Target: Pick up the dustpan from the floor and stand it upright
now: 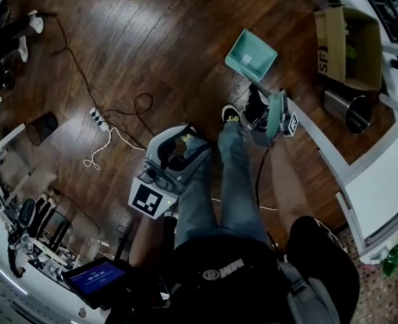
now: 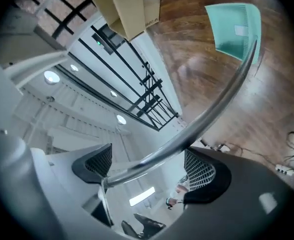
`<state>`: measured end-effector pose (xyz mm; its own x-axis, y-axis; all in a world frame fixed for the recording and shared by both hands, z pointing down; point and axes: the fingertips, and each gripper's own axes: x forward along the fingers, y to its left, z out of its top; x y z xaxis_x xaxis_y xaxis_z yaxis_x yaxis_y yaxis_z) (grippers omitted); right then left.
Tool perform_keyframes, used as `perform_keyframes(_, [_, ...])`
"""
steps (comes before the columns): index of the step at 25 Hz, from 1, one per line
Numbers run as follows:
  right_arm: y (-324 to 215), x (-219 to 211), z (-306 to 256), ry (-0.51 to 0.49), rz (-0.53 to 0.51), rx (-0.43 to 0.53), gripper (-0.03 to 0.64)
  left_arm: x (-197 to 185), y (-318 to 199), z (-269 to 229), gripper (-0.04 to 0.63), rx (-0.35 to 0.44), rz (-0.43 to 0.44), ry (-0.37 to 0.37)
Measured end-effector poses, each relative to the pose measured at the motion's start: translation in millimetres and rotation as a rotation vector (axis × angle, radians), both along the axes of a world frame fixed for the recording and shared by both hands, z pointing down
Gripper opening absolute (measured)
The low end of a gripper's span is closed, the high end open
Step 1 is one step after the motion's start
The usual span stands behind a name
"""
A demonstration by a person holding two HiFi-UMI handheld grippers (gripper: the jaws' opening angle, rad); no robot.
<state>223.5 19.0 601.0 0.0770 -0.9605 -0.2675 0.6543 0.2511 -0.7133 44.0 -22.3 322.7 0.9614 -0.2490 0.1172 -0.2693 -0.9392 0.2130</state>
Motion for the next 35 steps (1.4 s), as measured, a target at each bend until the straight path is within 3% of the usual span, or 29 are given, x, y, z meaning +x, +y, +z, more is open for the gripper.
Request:
perform_keyframes(7, [17.8, -22.8, -2.9, -0.145, 0.050, 0.083, 0.438, 21.7, 4.7, 3.9, 0.204, -0.015, 0.057, -0.021])
perform_keyframes(10, [26.9, -37.0, -1.2, -0.150, -0.020, 0.060, 0.425, 25.2, 4.5, 5.0, 0.201, -0.015, 0.069, -0.029])
perform_keyframes(13, [49.5, -50.2, 4.8, -0.072, -0.134, -0.013, 0.416, 28.6, 6.4, 2.2, 0.198, 0.000, 0.087, -0.029])
perform_keyframes(15, [72.4, -53.8, 11.2, 0.100, -0.226, -0.091, 0.393, 28.1, 6.6, 2.8, 0.192, 0.015, 0.097, -0.033])
perform_keyframes(17, [90.0, -46.4, 6.6, 0.387, -0.304, -0.163, 0.281, 24.4, 4.4, 2.9, 0.178, 0.025, 0.093, -0.037])
perform_keyframes(19, [99.3, -37.6, -27.8, 0.678, -0.365, -0.174, 0.240, 16.5, 4.6, -6.7, 0.158, 0.026, 0.082, -0.037])
perform_keyframes(23, [96.9, -43.3, -147.7, 1.181, -0.446, -0.090, 0.140, -4.8, 17.3, -50.3, 0.115, 0.061, 0.054, -0.033])
perform_keyframes(24, [93.5, -46.5, -179.3, 1.320, -0.445, -0.057, 0.087, -9.3, 21.9, -60.9, 0.081, 0.083, 0.036, -0.040])
perform_keyframes(26, [83.3, -53.9, -241.7, 1.587, -0.403, 0.015, 0.022, -17.3, 31.7, -79.8, 0.017, 0.123, -0.005, -0.055])
perform_keyframes(28, [69.5, -68.9, -286.6, 1.813, -0.340, 0.098, 0.012, -28.3, 39.7, -88.2, 0.017, 0.145, -0.051, -0.049])
perform_keyframes(32, [62.2, -102.9, -369.1, 2.132, -0.176, 0.288, 0.003, -40.2, 71.4, -110.3, 0.017, 0.148, -0.152, -0.045])
perform_keyframes(35, [88.2, -102.2, -446.3, 2.205, -0.126, 0.399, 0.003, -15.7, 111.2, -163.3, 0.017, 0.126, -0.192, -0.055])
